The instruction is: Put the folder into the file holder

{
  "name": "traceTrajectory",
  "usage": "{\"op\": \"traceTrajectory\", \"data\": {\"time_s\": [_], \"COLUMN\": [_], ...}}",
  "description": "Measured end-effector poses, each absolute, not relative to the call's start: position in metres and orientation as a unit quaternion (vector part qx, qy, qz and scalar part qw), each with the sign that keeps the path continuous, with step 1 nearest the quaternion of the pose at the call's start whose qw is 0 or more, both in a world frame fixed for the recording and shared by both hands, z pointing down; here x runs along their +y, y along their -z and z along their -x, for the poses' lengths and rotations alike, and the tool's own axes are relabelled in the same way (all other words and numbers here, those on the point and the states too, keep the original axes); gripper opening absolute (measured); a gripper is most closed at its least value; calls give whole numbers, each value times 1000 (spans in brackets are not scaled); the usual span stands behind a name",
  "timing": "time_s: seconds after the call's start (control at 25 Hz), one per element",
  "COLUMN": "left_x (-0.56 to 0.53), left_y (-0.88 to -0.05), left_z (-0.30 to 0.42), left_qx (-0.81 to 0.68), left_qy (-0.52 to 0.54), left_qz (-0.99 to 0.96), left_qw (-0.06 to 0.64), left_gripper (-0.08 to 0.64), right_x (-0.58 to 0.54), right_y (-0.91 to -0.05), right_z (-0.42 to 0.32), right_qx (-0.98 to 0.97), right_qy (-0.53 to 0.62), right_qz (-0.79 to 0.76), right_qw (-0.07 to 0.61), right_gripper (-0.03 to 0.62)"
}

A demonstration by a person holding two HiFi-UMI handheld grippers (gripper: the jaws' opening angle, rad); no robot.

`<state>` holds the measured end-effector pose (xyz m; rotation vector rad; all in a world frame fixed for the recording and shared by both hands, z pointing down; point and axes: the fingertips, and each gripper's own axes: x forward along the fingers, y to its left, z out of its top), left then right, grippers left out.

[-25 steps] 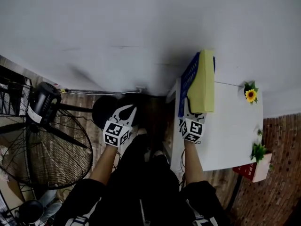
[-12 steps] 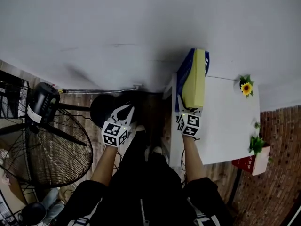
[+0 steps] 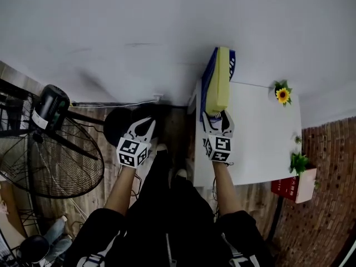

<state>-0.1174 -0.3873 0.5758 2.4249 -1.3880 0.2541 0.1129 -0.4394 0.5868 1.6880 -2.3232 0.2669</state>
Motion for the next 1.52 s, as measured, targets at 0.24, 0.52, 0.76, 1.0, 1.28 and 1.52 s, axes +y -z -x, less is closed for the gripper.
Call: {"op": "traceTrajectory", "data": {"time_s": [0.24,0.52,0.76,1.0,1.28,1.52], "left_x": [-356,-321,-295,-247,-192,-151], "left_y": [-553,-518,-497,-490,-483,-481], "left_z": [97,85,83,89,96,103], "left_qx": [-493,-493,-473,-452,-441,-430], "left_qy": [-85,-76,-65,-58,-50,-46], "left_qz": [-855,-861,-876,-888,-895,-900], "left_qw": [135,98,74,60,50,45], "left_gripper": [29,29,29,29,29,29], "right_x": [-392,-345,-306,-249,-172,-123], "right_y": [-574,-541,-518,-496,-480,-476], "right_z": [-135,-152,-147,-138,-136,-128], "right_qx": [-810,-814,-806,-794,-781,-774], "right_qy": [-104,-89,-77,-66,-47,-43], "right_qz": [-564,-565,-579,-599,-618,-629], "right_qw": [123,102,97,85,73,67], "right_gripper": [296,159,17,9,0,-3]}}
